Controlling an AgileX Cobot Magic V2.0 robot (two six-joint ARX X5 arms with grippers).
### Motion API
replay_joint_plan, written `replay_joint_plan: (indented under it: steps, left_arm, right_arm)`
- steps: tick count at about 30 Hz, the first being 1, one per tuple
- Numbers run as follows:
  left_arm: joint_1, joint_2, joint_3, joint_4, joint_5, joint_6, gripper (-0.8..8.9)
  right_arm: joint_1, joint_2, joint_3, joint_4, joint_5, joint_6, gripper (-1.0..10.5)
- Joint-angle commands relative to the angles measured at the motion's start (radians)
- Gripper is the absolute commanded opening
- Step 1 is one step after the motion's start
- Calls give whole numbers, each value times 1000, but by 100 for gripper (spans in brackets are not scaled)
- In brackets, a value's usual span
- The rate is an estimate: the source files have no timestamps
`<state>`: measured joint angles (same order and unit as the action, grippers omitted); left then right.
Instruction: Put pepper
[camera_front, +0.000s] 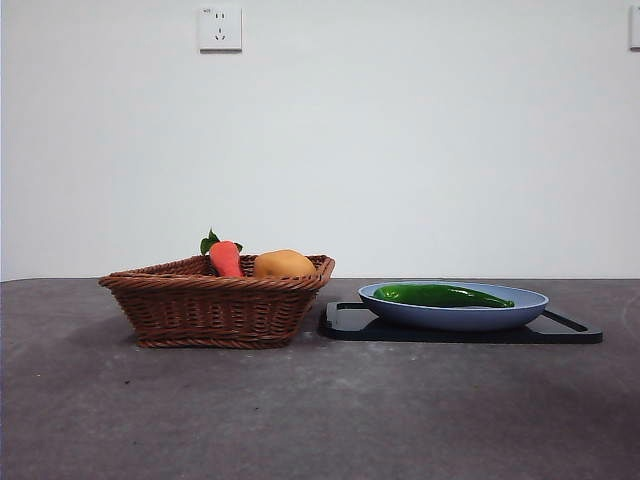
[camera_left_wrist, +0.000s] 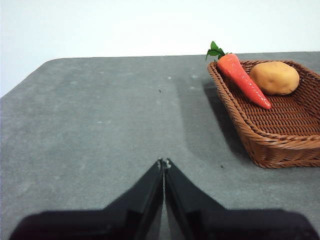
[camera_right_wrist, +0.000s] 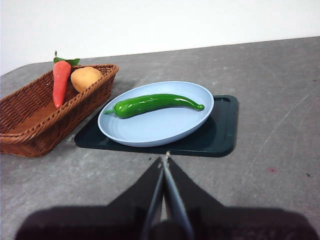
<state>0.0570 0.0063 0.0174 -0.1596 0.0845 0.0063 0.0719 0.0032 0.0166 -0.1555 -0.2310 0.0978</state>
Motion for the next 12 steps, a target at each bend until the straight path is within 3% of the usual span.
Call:
replay_joint_plan:
  steps: [1,12]
  left_arm:
    - [4,-3,-11,10,-1,-6,8]
    - [4,-3,-11,10,-1,-6,8]
  right_arm:
    - [1,-3,-8,-6,2,18,11]
    - [1,3,-8,-5,2,18,11]
